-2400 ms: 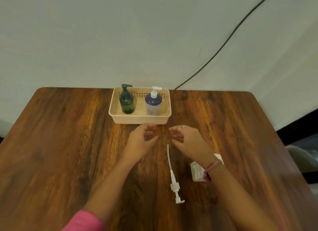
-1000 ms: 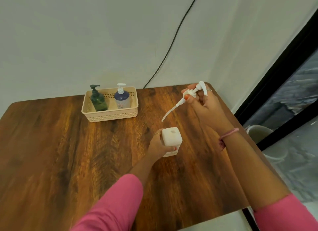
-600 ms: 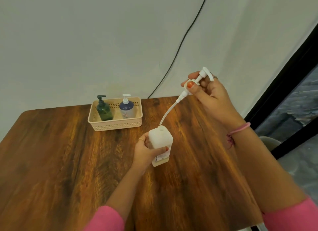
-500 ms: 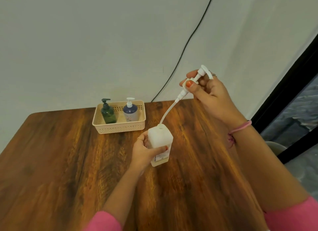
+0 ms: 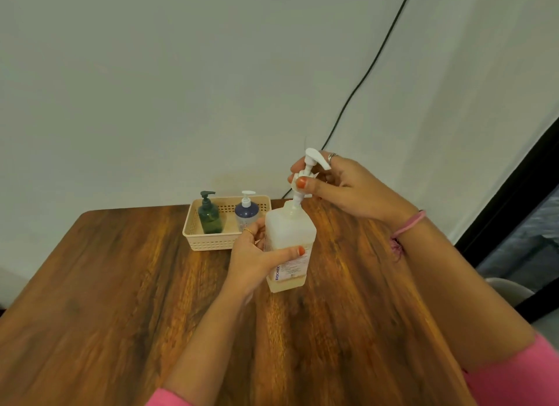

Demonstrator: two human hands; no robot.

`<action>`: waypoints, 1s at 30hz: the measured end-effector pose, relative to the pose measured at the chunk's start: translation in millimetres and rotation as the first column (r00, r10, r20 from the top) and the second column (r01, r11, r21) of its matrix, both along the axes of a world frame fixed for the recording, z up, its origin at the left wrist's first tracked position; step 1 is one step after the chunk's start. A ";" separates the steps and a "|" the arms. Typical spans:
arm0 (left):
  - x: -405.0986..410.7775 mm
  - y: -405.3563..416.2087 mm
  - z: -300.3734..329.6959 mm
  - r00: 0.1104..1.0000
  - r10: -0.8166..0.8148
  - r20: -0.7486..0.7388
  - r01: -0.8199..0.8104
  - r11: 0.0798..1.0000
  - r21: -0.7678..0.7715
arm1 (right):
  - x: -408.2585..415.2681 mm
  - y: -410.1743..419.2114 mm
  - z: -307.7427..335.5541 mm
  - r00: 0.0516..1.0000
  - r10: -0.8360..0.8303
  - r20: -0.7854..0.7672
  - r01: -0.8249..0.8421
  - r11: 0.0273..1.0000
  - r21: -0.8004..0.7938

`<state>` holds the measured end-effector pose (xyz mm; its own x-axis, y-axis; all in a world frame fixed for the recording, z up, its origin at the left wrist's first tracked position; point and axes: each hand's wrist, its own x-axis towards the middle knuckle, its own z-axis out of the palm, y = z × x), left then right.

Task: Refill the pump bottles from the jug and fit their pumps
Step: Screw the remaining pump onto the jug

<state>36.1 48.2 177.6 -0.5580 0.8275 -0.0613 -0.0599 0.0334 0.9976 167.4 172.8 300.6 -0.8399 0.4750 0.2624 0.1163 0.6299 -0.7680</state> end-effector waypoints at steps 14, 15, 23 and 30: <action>-2.6 -0.9 25.6 0.999 -0.007 0.044 0.005 0.999 0.034 | -15.0 -4.2 -10.1 0.999 -0.028 0.019 0.029 0.999 -0.043; -2.9 -1.3 25.6 0.999 0.000 0.042 -0.002 1.000 0.031 | -17.1 -5.9 -12.8 0.997 -0.077 0.001 0.077 0.997 -0.016; -5.1 -6.6 24.9 1.000 -0.006 0.014 0.005 1.000 0.013 | -9.2 1.7 -2.6 0.974 0.048 0.221 -0.047 0.999 -0.011; -4.7 -3.2 28.9 0.996 0.035 0.086 -0.041 0.997 0.064 | -21.9 -19.4 -22.2 0.971 -0.204 -0.126 0.196 0.977 -0.080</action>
<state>31.4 45.0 206.5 -0.5843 0.8096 -0.0560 -0.1445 -0.0359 0.9889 145.6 153.4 278.4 -0.6860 0.6499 0.3271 0.1292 0.5512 -0.8243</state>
